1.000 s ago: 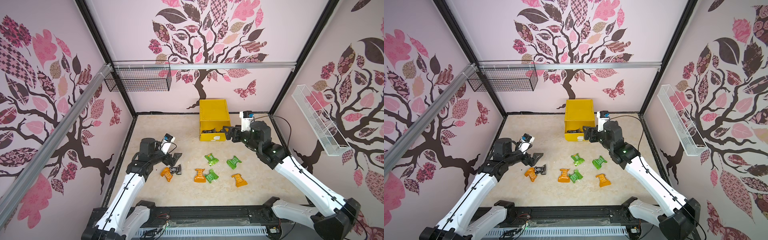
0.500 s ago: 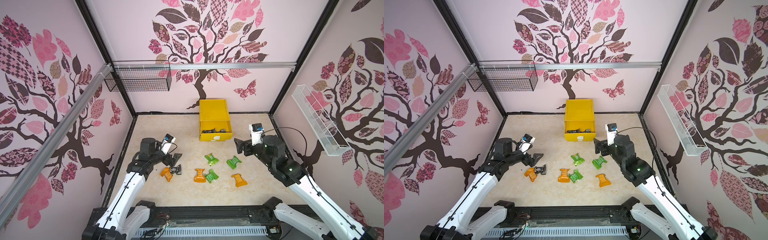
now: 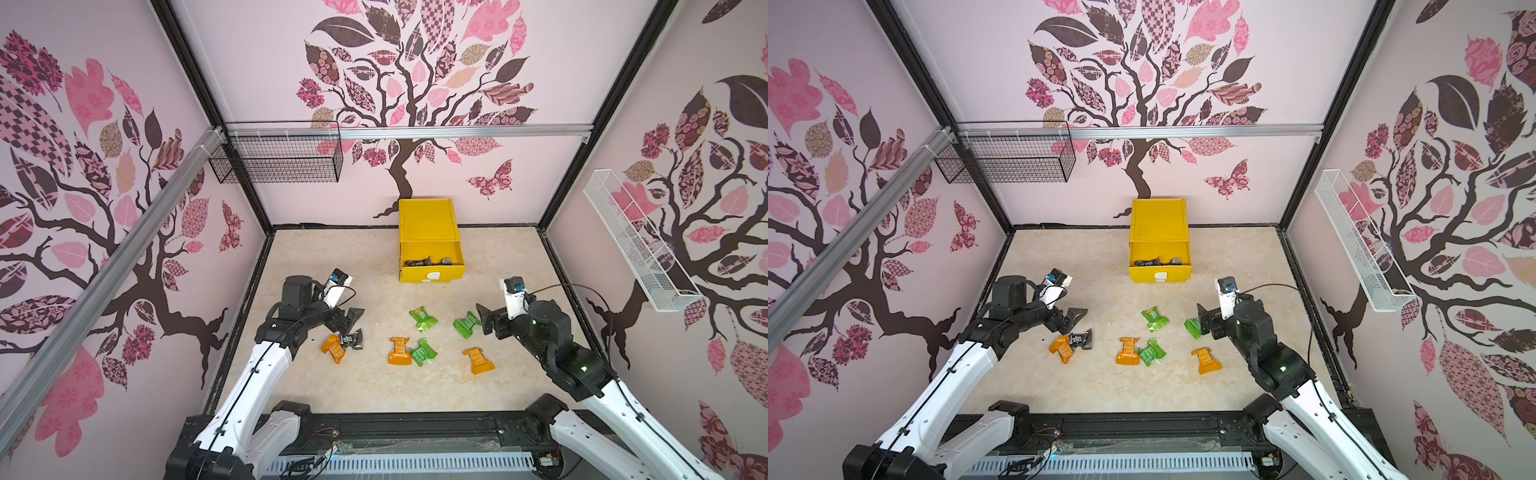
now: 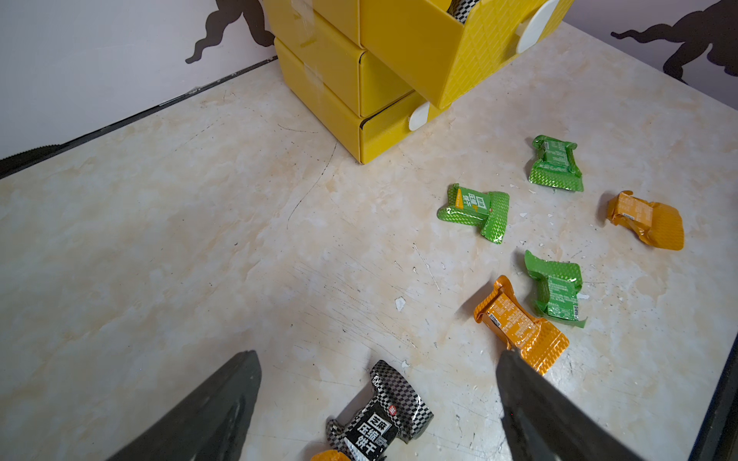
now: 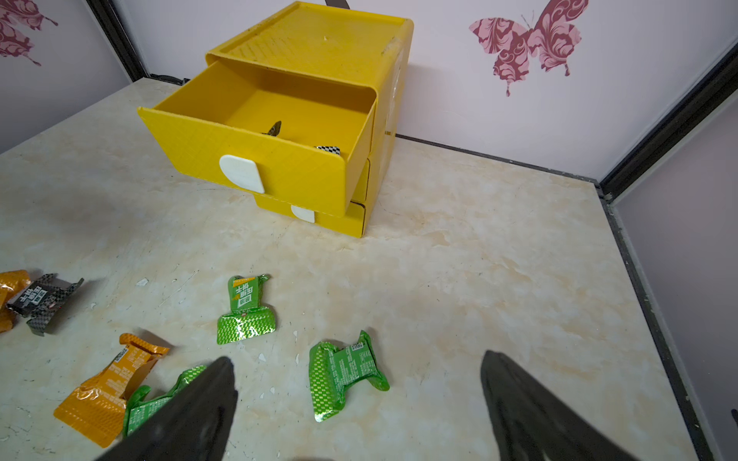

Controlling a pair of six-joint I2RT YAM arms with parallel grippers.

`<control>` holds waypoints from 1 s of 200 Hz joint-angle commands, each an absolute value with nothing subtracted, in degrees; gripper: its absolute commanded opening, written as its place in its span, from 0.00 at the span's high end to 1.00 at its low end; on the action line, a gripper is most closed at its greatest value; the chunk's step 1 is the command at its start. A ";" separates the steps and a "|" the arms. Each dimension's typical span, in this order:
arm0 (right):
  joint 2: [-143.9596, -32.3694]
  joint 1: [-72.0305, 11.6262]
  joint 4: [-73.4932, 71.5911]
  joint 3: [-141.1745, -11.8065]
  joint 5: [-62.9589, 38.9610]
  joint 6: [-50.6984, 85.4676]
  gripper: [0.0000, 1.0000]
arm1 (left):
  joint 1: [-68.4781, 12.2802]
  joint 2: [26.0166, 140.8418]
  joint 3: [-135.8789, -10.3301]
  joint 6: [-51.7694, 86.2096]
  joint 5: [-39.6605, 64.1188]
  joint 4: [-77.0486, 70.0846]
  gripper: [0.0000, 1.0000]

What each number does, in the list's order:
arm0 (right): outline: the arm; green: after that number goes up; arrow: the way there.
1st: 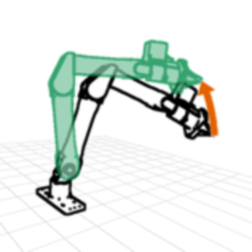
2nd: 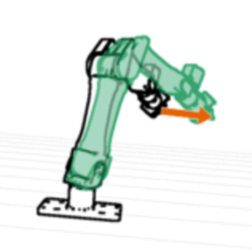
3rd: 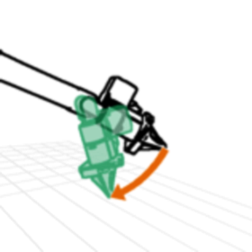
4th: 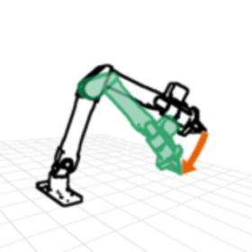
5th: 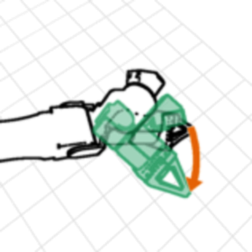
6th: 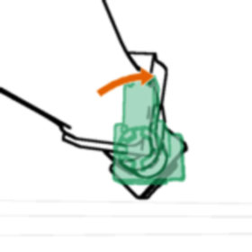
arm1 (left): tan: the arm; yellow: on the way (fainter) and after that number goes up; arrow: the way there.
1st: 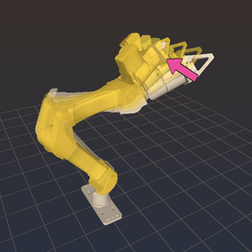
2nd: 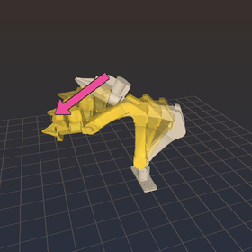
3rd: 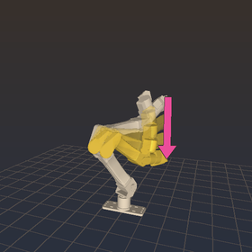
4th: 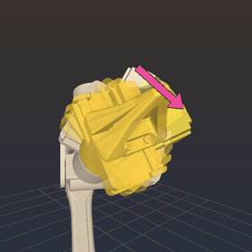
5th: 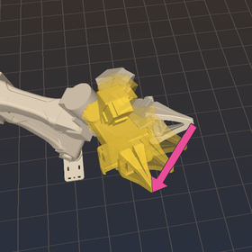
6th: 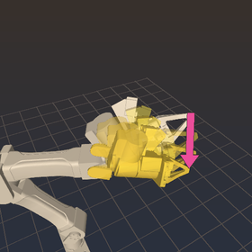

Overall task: Place the cookies into the drawer by color
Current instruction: Pick up the cookie at the center of the board.

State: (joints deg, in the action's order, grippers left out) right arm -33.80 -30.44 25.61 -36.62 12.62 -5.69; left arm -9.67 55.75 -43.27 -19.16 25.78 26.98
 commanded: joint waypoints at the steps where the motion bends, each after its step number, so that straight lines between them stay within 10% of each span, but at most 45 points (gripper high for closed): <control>1: -29.89 -30.18 21.60 -34.23 12.46 -7.10 0.01 | -9.44 56.20 -44.17 -21.79 26.20 29.17 0.03; 200: -15.66 -30.25 13.74 -21.75 9.59 -11.76 0.01 | -11.80 74.68 -49.80 -57.56 22.32 45.62 0.10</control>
